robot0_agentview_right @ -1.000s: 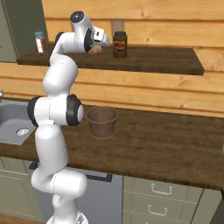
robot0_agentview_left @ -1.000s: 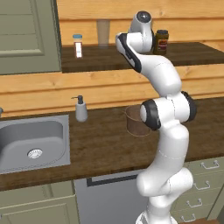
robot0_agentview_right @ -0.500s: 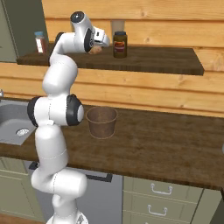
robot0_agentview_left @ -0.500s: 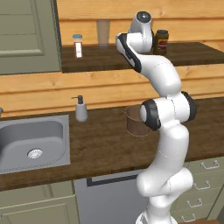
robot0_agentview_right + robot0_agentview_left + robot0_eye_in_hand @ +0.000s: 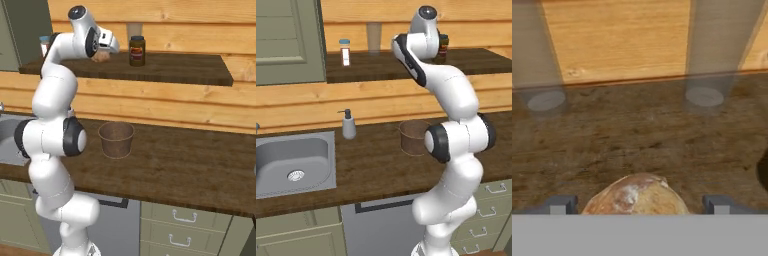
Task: Open the cabinet, pick up the bread from the cabinet and place it in the basket. Then move the basket to the dining counter.
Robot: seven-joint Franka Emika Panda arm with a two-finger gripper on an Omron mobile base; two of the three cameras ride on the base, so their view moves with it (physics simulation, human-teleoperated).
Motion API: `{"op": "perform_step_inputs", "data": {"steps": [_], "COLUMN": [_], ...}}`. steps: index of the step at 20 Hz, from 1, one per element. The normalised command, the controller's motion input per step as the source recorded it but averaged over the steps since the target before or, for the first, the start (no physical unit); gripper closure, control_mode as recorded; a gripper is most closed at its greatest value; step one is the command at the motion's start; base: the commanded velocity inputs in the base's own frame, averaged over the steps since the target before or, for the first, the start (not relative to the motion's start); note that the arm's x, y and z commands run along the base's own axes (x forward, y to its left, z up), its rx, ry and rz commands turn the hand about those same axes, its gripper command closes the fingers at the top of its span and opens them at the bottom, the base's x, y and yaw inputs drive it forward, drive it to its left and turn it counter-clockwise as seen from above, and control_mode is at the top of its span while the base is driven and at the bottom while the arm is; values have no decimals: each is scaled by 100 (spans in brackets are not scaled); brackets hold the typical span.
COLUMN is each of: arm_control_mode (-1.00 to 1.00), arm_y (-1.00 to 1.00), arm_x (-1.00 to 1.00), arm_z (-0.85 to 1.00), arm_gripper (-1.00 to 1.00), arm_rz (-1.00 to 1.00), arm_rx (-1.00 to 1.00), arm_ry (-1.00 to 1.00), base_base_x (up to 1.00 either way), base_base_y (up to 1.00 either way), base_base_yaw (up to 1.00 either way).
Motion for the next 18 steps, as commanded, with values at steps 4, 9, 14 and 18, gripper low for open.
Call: {"op": "perform_step_inputs", "data": {"steps": [4,9,14,18], "arm_control_mode": [-100,-100,-100,-100], "arm_y": [0,0,-7,-21], "arm_x": [-100,-100,-100,-94], "arm_z": [-16,-28,-47,-80], "arm_gripper": [100,100,100,100], "arm_rz": [0,0,0,0], "arm_rx": [0,0,-1,-4], "arm_ry": [0,2,8,15], "base_base_x": [0,0,0,0], "base_base_y": [0,0,0,0], "base_base_yaw": [0,0,0,0]}}
